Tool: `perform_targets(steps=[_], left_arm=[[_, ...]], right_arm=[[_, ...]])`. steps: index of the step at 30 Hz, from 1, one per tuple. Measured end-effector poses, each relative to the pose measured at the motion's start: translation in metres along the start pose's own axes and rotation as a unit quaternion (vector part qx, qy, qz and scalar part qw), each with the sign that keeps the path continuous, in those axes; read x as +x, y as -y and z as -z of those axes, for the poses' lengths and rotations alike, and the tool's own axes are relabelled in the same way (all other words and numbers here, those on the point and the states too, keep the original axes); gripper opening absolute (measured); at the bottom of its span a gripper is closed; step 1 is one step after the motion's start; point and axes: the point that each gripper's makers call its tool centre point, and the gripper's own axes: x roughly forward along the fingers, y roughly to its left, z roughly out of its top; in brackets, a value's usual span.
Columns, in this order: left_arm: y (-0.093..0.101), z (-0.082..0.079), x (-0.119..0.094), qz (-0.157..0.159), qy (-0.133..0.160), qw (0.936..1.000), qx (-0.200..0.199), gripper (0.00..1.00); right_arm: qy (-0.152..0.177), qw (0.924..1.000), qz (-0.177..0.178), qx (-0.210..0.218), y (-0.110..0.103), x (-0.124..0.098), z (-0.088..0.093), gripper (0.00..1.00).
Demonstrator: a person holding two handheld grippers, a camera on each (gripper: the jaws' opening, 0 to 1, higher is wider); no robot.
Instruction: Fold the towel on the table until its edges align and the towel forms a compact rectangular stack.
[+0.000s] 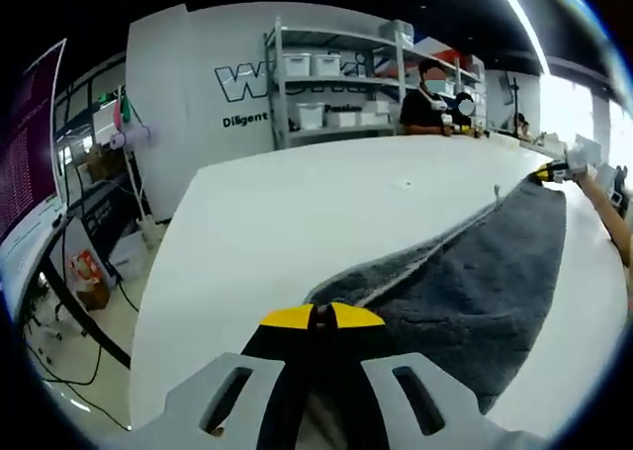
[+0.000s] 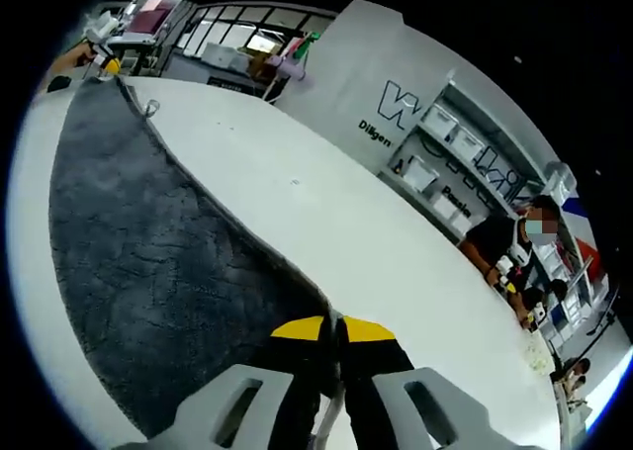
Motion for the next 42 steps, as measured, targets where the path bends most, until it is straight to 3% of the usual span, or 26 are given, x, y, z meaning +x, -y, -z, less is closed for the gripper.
perform_targets(steps=[5, 9, 14, 17, 21, 22, 27, 31, 35, 42], left_arm=[[0.004, -0.002, 0.000, 0.011, 0.016, 0.9997, -0.013, 0.06], [-0.006, -0.003, -0.003, -0.017, 0.024, 0.9996, 0.004, 0.23], [-0.006, -0.012, -0.014, -0.005, 0.062, 0.9978, -0.023, 0.34], [-0.003, -0.015, -0.019, 0.012, 0.082, 0.9951, -0.055, 0.52], [-0.003, -0.016, -0.021, 0.009, 0.089, 0.9938, -0.066, 0.90], [0.000, -0.015, -0.021, 0.013, 0.087, 0.9939, -0.067, 0.93], [0.017, -0.024, -0.022, 0.045, 0.108, 0.9906, -0.071, 0.99], [0.020, -0.027, -0.022, 0.042, 0.112, 0.9906, -0.066, 0.99], [0.012, -0.020, -0.019, 0.009, 0.093, 0.9948, -0.039, 0.99], [0.013, -0.020, -0.022, 0.007, 0.094, 0.9946, -0.042, 0.99]], right_arm=[[-0.004, 1.0000, 0.000, 0.003, 0.000, 0.000, 0.003, 0.06], [-0.031, 0.9991, 0.013, 0.024, 0.004, -0.003, 0.014, 0.28], [-0.037, 0.9978, 0.011, 0.054, 0.007, -0.009, 0.021, 0.38], [-0.033, 0.9970, 0.005, 0.070, 0.003, -0.013, 0.021, 0.55], [-0.025, 0.9958, 0.011, 0.087, 0.007, -0.016, 0.020, 0.77], [-0.025, 0.9953, 0.013, 0.093, 0.009, -0.017, 0.020, 0.81], [-0.020, 0.9901, 0.015, 0.138, 0.013, -0.028, 0.022, 0.99], [-0.010, 0.9852, -0.004, 0.171, 0.005, -0.036, 0.022, 0.99], [0.003, 0.9794, -0.024, 0.200, -0.006, -0.041, 0.022, 0.99], [0.012, 0.9734, -0.039, 0.225, -0.018, -0.060, 0.020, 0.99]])
